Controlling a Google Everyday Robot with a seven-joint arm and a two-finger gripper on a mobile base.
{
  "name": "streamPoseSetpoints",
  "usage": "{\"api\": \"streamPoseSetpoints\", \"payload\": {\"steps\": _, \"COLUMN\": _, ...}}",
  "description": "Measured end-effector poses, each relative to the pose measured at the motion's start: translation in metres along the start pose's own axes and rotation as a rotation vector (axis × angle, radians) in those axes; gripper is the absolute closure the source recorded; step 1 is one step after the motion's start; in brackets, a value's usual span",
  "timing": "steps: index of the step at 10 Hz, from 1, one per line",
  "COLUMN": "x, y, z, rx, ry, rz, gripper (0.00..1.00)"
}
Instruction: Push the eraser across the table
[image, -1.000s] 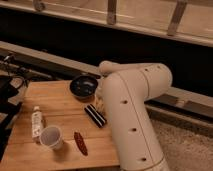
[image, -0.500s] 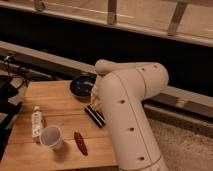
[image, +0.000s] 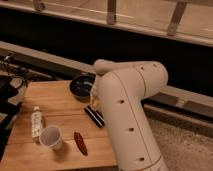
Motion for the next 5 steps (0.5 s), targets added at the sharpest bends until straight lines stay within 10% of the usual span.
{"api": "streamPoseSetpoints", "payload": {"steps": 5, "x": 0.008, "y": -0.067, "z": -0.023, "rx": 0.039, "ry": -0.122, "rz": 0.105, "gripper": 0.81}}
